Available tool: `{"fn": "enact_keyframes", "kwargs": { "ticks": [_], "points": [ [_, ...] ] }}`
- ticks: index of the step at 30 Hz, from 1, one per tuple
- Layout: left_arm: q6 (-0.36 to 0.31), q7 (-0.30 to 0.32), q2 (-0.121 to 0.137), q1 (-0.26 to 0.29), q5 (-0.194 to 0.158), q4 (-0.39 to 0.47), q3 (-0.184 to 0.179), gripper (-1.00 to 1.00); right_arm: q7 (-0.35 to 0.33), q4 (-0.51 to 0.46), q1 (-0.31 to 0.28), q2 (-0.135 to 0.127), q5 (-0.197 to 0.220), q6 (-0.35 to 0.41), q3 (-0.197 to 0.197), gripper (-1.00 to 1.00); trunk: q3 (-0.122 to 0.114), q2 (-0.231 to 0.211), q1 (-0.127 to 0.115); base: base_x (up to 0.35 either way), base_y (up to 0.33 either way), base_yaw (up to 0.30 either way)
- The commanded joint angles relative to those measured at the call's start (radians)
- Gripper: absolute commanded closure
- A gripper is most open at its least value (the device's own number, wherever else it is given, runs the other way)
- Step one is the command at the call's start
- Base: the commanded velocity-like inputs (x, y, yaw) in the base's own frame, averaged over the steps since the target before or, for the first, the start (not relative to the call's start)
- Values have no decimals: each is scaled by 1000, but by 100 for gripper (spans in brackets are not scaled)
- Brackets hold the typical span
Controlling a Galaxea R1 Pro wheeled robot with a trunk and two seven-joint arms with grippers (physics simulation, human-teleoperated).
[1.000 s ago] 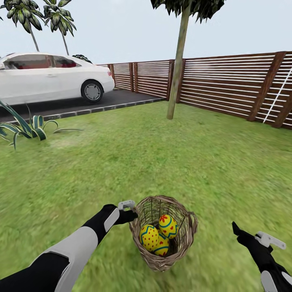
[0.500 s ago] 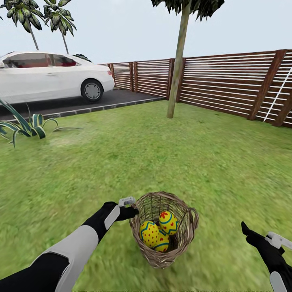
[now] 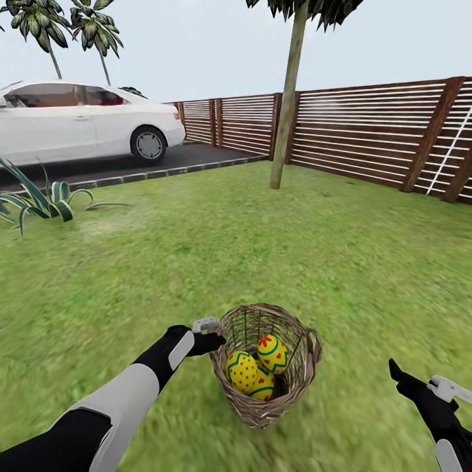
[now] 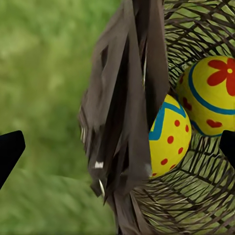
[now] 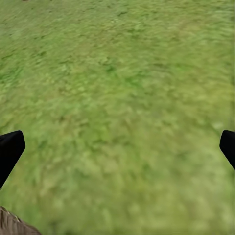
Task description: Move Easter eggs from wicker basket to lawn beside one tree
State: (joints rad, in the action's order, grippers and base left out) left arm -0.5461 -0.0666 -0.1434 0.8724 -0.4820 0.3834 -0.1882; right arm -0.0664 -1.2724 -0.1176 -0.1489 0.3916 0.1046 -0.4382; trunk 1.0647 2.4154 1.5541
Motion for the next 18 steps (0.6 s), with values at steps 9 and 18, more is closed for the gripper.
{"fn": "enact_keyframes", "kwargs": {
  "ticks": [9, 18],
  "points": [
    [-3, -7, 1, 0, -10, 2, -8, -100, -5, -1, 0, 0, 9, 6, -2, -100, 26, 57, 31, 0, 0, 0],
    [-3, -7, 1, 0, -10, 3, -8, 100, -5, -1, 0, 1, 9, 6, -2, -100, 26, 57, 31, 0, 0, 0]
  ]
}}
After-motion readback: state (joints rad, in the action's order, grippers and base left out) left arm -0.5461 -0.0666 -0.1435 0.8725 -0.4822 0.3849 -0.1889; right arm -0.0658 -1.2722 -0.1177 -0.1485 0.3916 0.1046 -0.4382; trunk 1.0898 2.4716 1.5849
